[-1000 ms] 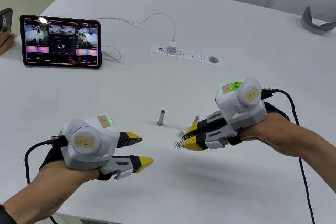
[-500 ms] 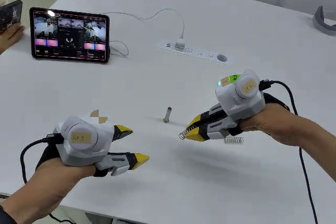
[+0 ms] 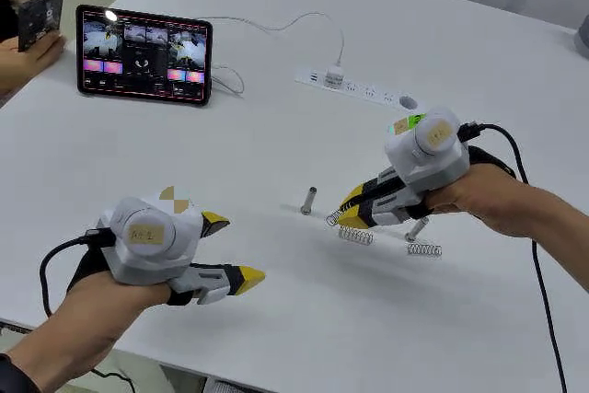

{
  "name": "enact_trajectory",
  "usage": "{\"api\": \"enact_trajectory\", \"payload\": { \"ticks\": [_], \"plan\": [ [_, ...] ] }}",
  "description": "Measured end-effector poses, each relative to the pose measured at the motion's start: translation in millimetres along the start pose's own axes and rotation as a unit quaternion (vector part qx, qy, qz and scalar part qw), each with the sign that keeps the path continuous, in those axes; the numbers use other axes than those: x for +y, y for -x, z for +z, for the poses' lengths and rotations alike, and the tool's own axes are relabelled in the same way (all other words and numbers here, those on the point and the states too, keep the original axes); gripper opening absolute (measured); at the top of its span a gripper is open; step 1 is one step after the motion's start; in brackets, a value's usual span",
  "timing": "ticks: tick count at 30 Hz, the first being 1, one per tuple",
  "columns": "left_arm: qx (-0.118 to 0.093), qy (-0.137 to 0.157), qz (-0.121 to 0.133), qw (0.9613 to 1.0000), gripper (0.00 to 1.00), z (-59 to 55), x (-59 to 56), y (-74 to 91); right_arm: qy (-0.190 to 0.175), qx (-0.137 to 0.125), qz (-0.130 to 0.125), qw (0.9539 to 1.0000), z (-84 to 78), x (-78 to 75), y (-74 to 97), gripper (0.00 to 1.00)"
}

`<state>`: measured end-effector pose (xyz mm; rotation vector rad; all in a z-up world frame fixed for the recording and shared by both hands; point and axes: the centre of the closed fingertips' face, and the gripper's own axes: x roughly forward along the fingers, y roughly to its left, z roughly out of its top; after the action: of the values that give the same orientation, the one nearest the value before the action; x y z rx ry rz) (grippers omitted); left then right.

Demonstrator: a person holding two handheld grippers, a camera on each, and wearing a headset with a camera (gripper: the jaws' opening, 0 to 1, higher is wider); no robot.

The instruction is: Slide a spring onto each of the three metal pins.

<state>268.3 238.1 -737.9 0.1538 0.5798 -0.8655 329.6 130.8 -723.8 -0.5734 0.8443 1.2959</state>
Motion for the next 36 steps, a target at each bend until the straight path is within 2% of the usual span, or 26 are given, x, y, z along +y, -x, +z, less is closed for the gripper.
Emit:
{"api": "enact_trajectory", "payload": {
  "ticks": [10,20,36],
  "plan": [
    [-0.002,0.007,0.006,1.0,0.58,-0.2,4.5,4.6,0.008,0.014,-0.012,0.9998,3.3,-15.8,0.3,0.12],
    [-0.004,0.016,0.007,0.9998,0.58,-4.7,2.5,9.8,0.015,0.022,-0.018,0.9995,9.2,-32.2,-3.2,0.13],
    [-0.004,0.024,0.016,0.9996,0.6,-10.2,6.1,18.5,0.029,0.032,-0.012,0.999,19.9,-40.3,-12.9,0.13]
  ]
}}
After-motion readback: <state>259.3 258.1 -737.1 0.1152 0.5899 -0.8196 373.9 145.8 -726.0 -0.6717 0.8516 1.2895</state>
